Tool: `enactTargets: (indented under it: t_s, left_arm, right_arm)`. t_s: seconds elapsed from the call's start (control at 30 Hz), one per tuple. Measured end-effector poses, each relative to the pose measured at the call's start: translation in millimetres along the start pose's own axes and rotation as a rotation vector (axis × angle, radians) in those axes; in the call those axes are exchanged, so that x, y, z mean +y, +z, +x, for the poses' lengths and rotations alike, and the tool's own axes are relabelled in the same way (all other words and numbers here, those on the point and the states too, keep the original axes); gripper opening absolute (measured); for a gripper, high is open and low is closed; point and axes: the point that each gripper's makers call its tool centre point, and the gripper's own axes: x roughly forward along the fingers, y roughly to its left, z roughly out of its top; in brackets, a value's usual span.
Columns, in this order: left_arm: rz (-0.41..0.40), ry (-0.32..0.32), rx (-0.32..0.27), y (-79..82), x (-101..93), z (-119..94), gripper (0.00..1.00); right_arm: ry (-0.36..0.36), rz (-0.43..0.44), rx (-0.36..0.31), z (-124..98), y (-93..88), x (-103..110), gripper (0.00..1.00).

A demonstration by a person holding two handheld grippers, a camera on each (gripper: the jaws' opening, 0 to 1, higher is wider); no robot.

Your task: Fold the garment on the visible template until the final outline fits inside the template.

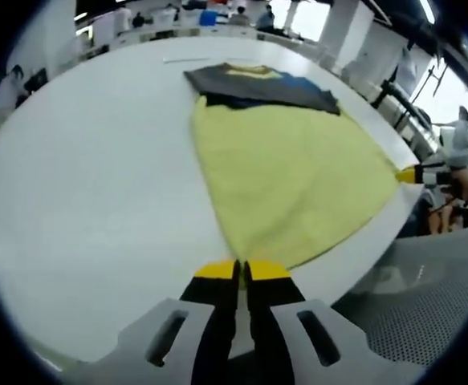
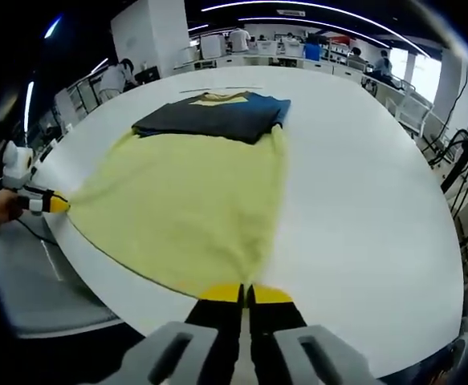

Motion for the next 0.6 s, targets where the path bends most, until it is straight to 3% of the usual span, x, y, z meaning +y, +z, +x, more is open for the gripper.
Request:
enactTargets:
  t_s: [0.37,0.6]
  left_arm:
    - [0.032,-0.044,0.011,-3.2,1.0,-12,0.00]
    - [0.168,-0.091,0.049,-14.5,-6.4,-20,0.00]
  right_arm:
    - [0.014,-0.017,0.020,-13,-5.1,7,0.00]
    - [0.015,-0.017,0.028,-20,-11.8,10,0.00]
